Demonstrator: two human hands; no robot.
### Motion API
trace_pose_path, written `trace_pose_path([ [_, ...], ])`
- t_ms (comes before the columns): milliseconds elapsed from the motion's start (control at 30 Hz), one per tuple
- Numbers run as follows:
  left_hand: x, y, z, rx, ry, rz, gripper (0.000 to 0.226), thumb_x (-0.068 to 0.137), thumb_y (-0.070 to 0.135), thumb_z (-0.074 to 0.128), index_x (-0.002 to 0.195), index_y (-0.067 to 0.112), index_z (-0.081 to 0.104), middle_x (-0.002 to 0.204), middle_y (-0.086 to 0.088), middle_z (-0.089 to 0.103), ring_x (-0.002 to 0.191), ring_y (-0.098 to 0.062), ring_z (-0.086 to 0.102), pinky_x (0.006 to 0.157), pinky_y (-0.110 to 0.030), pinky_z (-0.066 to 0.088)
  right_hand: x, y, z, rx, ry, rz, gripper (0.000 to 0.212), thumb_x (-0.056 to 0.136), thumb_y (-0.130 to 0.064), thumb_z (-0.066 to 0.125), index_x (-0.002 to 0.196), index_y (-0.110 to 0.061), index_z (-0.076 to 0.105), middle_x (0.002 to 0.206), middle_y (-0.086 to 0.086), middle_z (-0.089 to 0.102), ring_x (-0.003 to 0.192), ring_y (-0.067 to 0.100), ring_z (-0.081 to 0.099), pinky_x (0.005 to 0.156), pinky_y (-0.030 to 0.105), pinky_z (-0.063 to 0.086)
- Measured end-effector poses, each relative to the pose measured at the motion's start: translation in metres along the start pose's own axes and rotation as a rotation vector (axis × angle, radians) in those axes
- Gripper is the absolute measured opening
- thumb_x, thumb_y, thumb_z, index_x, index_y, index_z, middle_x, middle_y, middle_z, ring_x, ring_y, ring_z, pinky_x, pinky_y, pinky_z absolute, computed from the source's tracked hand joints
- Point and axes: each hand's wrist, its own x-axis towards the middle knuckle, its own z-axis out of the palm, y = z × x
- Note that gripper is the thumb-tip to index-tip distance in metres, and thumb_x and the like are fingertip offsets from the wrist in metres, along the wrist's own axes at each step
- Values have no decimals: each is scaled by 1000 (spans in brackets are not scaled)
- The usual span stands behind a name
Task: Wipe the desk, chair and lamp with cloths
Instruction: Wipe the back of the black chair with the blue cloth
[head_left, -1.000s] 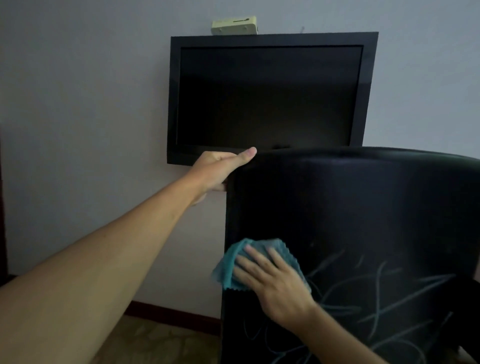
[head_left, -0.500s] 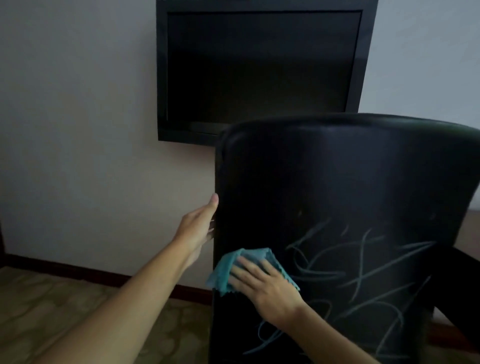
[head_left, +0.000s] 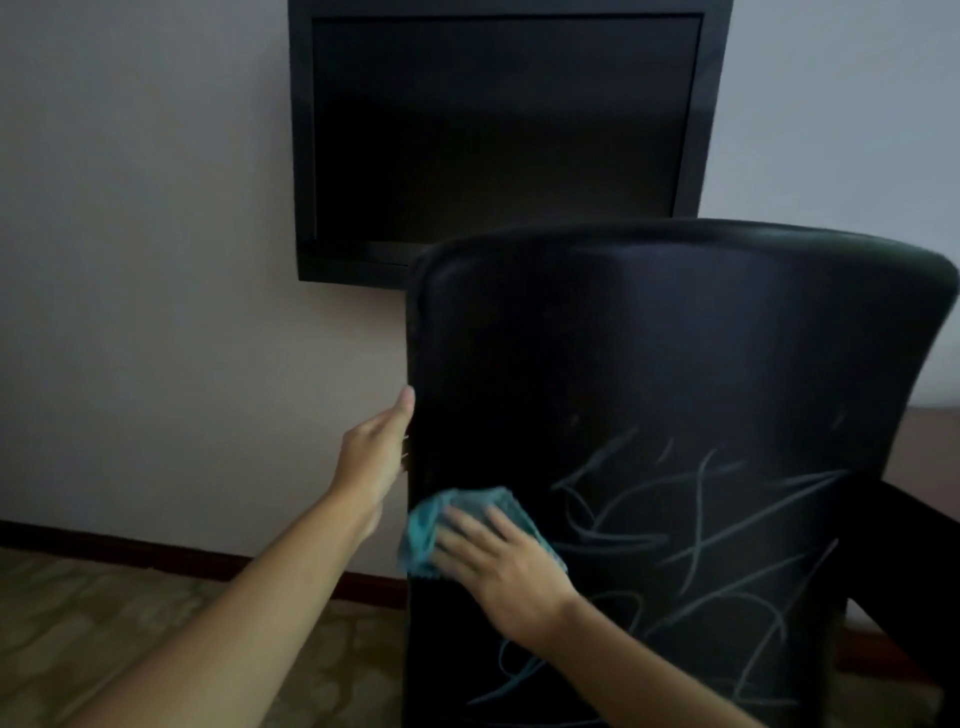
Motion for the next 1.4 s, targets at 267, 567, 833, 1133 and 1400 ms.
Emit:
trace_pose_path([
  [267,-29,35,32,462,293,413,46,93,30,57,137,33,45,134,9,53,109,-5,53,89,-28,43,15,138,-55,1,554,438,53,88,-12,45,141,-12,53,151,8,48,147,27,26,121,49,16],
  [567,-55,21,58,573,276,631,74,94,25,57,154,32,14,160,-1,22,146,-20,28,117,-53,27,-80,33,34,23,146,73,50,89,-29,42,135,-26,61,146,-6,53,144,20,33,118,45,18],
  [833,-56,7,63,677,288,780,72,86,26,55,151,22,26,160,-7,25,146,-21,26,117,-39,14,-21,155,-38,64,617,469,42,99,-10,32,138,-8,49,146,12,52,145,30,29,120,53,21],
  [1133,-87,-43,115,842,-258,1293,38,93,4,45,125,8,66,142,-11,54,141,-23,41,106,-40,44,-118,41,46,118,149,155,47,86,-27,47,128,-17,65,135,2,63,134,24,49,121,43,16],
  [1400,-82,-6,187,710,-249,1253,43,73,-4,52,111,7,69,120,-8,64,116,-23,57,103,-35,45,-100,162,-3,92,504,401,45,100,-19,45,142,-3,46,147,14,50,146,32,22,124,47,15],
])
